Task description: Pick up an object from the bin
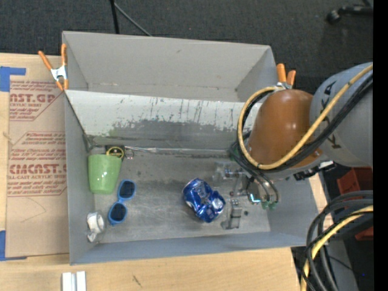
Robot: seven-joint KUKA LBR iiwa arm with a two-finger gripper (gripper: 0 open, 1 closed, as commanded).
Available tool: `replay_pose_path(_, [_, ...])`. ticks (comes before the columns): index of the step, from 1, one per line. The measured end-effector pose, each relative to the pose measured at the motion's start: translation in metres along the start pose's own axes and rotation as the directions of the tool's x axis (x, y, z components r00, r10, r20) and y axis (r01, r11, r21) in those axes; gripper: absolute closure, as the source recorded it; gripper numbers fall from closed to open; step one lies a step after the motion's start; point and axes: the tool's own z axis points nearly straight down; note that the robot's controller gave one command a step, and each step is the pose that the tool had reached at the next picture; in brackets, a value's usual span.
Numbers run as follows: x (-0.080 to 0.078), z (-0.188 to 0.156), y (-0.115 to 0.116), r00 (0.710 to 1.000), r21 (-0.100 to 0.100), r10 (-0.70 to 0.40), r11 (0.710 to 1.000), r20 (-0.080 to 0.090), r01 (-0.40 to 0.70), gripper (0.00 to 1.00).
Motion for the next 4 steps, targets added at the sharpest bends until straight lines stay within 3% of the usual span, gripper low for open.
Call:
replay_pose_path(1, [-0.003,0.093,0.02,0.99,-0.002,0.14,0.99,0.006,-0.14,0.0])
replay_pose_path(2, [0.005,0.06,0.045,0.944,-0.003,0.329,0.944,0.008,-0.329,0.0])
replay_pose_path(3, [-0.04,0.06,0.044,0.837,-0.005,0.548,0.837,0.007,-0.548,0.0])
replay_pose_path(4, [-0.031,0.091,0.044,0.438,-0.003,0.899,0.438,0.002,-0.899,0.0])
